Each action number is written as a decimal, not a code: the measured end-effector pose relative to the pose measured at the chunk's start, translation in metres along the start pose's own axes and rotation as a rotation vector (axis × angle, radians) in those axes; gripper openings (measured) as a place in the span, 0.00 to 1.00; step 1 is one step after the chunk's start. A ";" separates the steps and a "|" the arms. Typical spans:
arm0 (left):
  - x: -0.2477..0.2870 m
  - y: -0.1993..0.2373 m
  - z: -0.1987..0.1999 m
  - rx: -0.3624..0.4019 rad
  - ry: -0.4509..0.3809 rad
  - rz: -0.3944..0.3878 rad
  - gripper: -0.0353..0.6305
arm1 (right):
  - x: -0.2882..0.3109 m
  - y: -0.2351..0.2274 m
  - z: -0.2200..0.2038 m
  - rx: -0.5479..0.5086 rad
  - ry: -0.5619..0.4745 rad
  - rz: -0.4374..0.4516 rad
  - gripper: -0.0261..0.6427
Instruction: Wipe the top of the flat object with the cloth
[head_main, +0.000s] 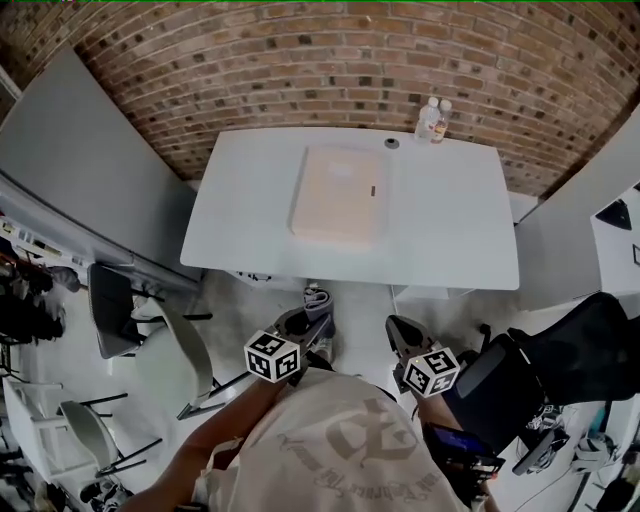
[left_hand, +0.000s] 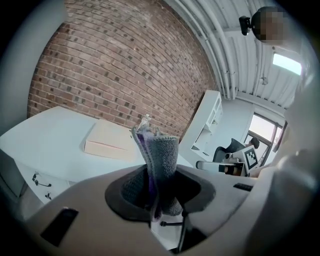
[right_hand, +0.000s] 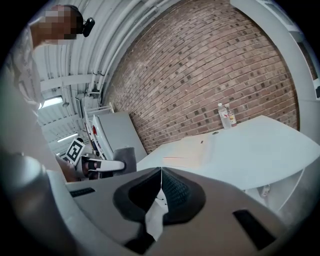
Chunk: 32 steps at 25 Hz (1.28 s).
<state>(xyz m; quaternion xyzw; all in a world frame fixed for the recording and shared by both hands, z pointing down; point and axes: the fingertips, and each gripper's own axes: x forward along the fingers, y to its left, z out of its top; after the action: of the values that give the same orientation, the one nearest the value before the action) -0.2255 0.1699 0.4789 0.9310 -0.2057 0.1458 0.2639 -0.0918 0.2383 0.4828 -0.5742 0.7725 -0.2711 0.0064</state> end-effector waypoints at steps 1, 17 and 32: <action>0.006 0.009 0.008 -0.001 -0.003 -0.007 0.25 | 0.007 -0.002 0.004 -0.006 0.005 -0.006 0.07; 0.052 0.144 0.083 -0.056 0.048 -0.018 0.25 | 0.130 -0.042 0.067 0.003 0.040 -0.155 0.07; 0.103 0.172 0.119 -0.093 0.083 0.060 0.25 | 0.221 -0.093 0.098 -0.026 0.142 0.009 0.07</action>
<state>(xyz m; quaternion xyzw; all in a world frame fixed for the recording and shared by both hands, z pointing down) -0.1951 -0.0611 0.4951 0.9043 -0.2292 0.1824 0.3106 -0.0536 -0.0167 0.5059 -0.5502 0.7770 -0.3011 -0.0545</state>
